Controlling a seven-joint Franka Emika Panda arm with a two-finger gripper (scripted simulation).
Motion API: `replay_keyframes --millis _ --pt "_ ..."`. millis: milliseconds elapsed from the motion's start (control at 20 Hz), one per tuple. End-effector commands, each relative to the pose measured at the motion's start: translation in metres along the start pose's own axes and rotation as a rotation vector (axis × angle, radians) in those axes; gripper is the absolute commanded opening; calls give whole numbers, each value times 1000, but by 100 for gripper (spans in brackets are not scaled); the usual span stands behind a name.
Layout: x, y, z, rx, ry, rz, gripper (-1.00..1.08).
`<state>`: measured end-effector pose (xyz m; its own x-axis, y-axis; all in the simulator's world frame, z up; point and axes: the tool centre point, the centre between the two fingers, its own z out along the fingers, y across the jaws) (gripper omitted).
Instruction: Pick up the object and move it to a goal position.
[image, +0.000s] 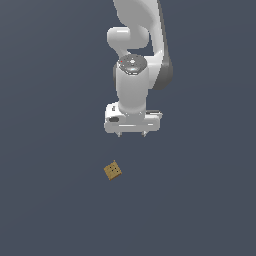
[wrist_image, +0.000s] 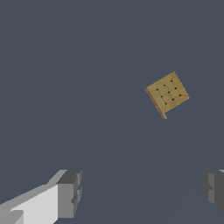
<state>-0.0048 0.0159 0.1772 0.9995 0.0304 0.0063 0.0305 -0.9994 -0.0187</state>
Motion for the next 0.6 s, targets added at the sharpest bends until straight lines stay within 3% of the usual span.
replay_keyframes --millis 0,550 --pt "0 0 0 0 0 0 100" --pt "-4 -36 -9 11 -3 -50 100"
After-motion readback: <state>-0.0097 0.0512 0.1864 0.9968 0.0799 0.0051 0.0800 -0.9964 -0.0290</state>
